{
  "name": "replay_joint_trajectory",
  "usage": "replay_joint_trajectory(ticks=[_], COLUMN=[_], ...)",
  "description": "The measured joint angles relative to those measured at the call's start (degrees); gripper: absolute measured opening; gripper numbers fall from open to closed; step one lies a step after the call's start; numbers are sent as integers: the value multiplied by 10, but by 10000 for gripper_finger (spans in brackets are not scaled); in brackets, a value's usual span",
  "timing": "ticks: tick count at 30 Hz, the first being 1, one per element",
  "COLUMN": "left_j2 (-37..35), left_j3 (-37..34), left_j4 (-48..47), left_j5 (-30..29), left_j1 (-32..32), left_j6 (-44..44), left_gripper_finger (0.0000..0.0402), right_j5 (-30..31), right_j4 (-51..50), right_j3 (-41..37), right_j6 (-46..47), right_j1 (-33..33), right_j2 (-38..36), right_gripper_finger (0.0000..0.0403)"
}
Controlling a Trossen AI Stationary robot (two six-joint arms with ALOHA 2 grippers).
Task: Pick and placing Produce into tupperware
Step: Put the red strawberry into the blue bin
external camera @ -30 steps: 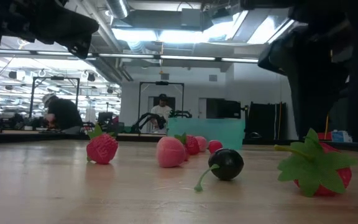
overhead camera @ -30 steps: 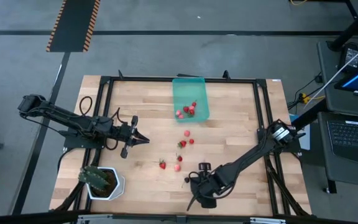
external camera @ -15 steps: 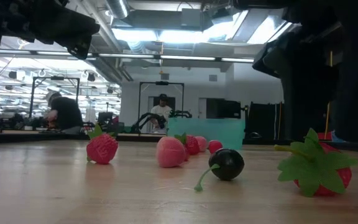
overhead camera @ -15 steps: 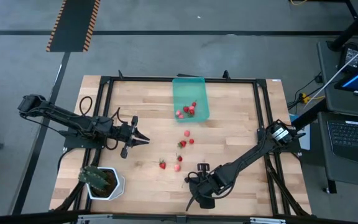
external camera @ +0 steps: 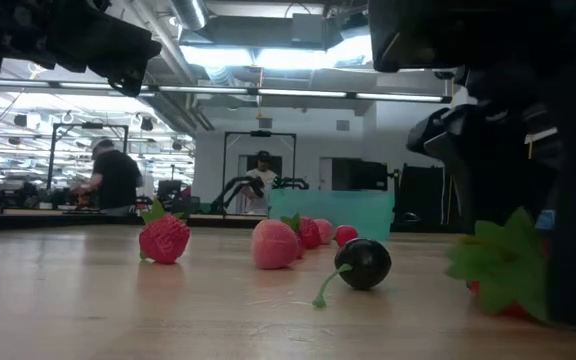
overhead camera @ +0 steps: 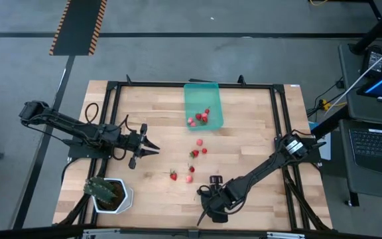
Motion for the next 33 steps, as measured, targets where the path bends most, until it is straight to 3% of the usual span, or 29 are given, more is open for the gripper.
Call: replay_joint_trajectory(ticks=[8, 15, 33], left_j2=[0, 0, 0], left_j3=[0, 0, 0], left_j4=[-10, -14, -17], left_j5=[0, 0, 0], left_j1=[0, 0, 0], left_j6=[0, 0, 0], left_gripper_finger=[70, 55, 21], right_j5=[2, 1, 11], right_j4=[2, 1, 2], right_j3=[1, 0, 4], right_j6=[3, 17, 20], right_j1=[-1, -5, -15], right_j2=[3, 3, -6], right_gripper_finger=[201, 137, 137])
